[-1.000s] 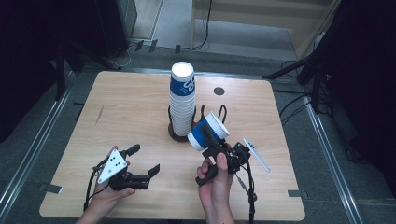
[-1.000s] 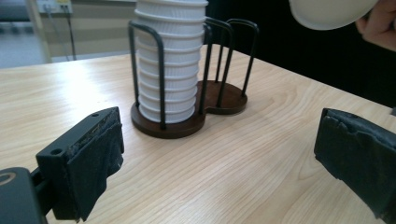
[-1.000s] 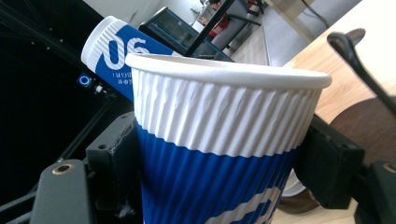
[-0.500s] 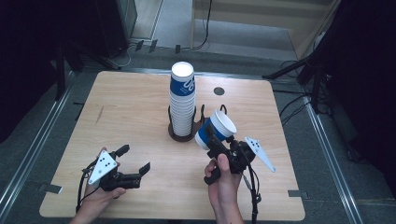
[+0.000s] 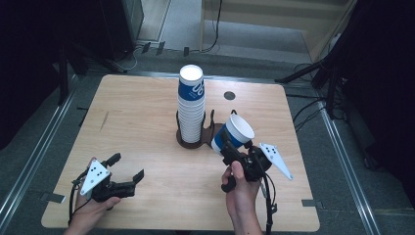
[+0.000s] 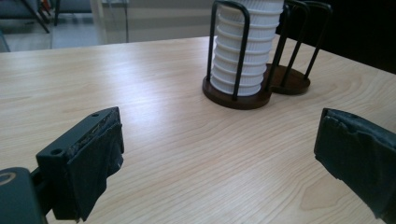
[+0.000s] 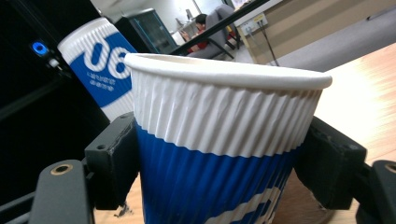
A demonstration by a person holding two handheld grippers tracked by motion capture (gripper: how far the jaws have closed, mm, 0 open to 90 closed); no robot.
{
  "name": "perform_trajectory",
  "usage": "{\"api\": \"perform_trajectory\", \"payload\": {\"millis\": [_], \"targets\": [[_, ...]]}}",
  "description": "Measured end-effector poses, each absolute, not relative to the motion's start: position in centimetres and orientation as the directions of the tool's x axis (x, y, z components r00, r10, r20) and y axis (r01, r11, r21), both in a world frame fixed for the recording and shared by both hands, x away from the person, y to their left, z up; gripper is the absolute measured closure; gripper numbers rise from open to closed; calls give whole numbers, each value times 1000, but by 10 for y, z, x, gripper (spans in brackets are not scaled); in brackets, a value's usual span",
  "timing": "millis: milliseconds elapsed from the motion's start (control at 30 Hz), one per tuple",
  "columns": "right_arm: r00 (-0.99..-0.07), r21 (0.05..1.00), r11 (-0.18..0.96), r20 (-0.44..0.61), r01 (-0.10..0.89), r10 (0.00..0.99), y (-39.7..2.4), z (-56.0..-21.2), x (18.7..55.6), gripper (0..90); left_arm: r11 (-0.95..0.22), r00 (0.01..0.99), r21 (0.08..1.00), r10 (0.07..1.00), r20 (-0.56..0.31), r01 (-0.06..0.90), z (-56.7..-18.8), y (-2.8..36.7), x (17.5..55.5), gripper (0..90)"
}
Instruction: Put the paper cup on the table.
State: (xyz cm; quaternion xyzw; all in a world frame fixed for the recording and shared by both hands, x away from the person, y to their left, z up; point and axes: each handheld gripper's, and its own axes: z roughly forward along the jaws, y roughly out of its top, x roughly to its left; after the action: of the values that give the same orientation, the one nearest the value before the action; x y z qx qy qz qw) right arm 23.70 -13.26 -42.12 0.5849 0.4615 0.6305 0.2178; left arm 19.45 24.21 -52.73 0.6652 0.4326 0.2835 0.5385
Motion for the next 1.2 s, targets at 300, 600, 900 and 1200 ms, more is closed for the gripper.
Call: {"api": "perform_trajectory", "payload": {"millis": [300,600,900,1200], "targets": [[-218,877,-409,463,251,859,-140,-423,238,223,-45,434,958,897,-86,283,-532,258,191,23],[-181,916,-334,376,223,909,-146,-427,241,223,-48,403,955,912,-77,292,-537,272,186,23],[-155,940,-289,317,180,936,-151,-435,247,224,-43,380,953,922,-79,301,-539,285,183,23],[-138,959,-251,268,129,954,-158,-445,253,223,-44,356,948,931,-75,314,-543,298,179,23]]}}
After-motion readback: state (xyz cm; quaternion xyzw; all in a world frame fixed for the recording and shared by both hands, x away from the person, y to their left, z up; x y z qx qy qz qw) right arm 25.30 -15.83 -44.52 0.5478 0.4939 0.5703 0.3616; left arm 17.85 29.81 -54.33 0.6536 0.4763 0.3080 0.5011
